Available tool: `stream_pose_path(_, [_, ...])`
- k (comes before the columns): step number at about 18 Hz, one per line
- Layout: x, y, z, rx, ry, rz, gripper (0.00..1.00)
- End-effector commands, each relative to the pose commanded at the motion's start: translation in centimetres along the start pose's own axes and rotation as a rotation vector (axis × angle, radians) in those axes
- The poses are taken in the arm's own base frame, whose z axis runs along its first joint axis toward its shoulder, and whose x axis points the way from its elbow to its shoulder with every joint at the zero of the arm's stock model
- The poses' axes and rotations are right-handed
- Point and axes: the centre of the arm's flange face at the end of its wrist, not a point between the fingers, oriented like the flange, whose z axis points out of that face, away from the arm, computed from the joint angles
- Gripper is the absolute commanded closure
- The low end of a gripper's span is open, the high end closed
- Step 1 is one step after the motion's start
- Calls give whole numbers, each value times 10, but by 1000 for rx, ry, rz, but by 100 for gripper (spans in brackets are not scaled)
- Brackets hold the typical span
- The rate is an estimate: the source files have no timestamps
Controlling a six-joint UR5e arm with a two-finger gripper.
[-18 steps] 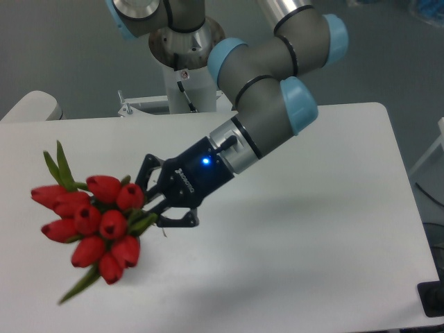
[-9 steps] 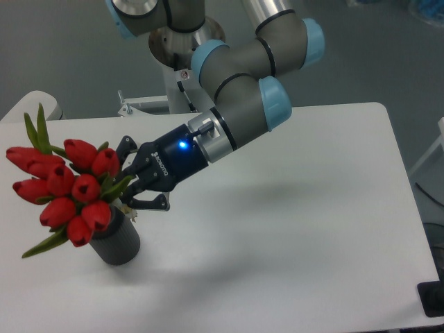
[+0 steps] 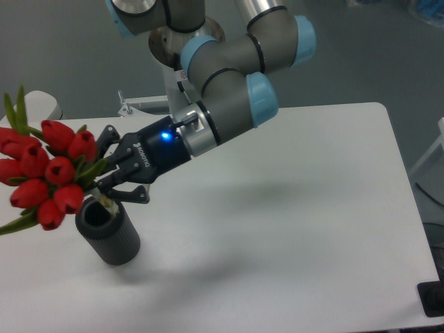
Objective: Insert the flowers into the vase
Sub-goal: 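Lower the tulip stems down into the vase opening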
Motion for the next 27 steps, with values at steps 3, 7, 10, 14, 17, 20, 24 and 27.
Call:
stream_pose_path(3, [-1,5,6,-2,10,-2,100])
stream_pose_path(7, [-4,12,13,-5,17,15,100])
stream_pose_path(10, [-8,20,14,-4,15,35,99])
stream_pose_path(14, [-9,34,16,-8,16,18,99])
stream_pose_path(17, [-11,39,17,-11,16,12,98])
stream_pose_path(20, [-14,53,19,-18,18,6,96])
stream_pose_path(24, [-15,78,18,-20,16,35,92])
stream_pose_path(27, [-20,95,18,-23,16,34,88])
